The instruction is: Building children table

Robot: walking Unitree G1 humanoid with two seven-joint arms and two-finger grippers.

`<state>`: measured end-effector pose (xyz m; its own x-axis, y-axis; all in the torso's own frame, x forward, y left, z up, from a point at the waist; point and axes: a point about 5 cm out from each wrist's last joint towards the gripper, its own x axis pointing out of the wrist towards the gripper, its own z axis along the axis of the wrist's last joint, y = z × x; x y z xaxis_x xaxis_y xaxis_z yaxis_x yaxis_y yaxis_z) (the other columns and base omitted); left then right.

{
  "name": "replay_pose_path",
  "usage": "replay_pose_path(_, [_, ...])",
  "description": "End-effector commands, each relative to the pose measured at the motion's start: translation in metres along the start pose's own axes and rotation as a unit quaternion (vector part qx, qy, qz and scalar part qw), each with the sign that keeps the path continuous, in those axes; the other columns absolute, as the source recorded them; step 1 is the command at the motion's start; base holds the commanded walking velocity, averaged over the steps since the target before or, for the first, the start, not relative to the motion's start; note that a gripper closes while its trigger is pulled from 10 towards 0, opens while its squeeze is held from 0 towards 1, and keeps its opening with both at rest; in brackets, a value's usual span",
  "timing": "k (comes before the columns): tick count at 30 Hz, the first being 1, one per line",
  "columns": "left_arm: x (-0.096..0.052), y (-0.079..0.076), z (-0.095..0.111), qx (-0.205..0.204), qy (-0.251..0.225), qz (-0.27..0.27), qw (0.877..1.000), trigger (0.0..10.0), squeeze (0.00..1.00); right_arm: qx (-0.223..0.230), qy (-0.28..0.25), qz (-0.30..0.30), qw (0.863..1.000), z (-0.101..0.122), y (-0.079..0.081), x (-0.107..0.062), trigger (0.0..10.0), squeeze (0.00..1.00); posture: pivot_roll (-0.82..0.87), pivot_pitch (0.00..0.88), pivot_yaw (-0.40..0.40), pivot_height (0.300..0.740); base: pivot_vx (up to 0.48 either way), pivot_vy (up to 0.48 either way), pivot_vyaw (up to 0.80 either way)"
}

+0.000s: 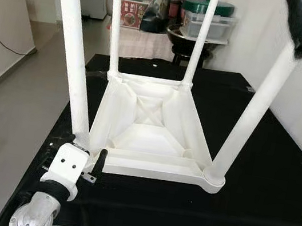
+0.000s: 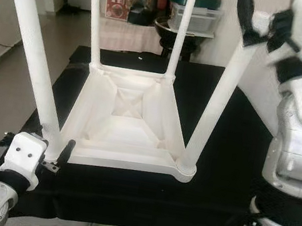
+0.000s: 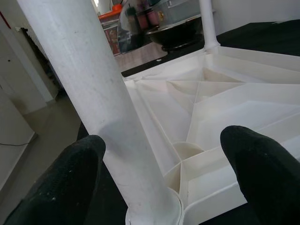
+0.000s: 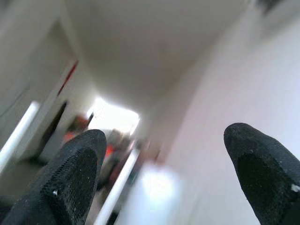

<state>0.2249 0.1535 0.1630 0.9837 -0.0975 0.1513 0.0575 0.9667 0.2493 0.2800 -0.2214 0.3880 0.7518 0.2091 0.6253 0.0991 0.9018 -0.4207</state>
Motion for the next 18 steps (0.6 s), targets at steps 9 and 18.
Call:
replay_pose_path(9, [0.001, 0.01, -0.004, 0.008, -0.001, 0.01, 1.0, 10.0, 0.0, 0.107, 0.165, 0.068, 0.978, -0.064, 0.04, -0.024, 10.0, 0.0, -0.01, 0.021, -0.046, 0.74, 0.0, 0.0, 0.0])
replay_pose_path(18, [0.003, 0.014, -0.004, 0.008, -0.004, 0.018, 1.0, 10.0, 0.0, 0.141, 0.232, 0.079, 0.959, -0.084, 0.053, -0.039, 10.0, 0.0, -0.01, 0.026, -0.05, 0.74, 0.0, 0.0, 0.0])
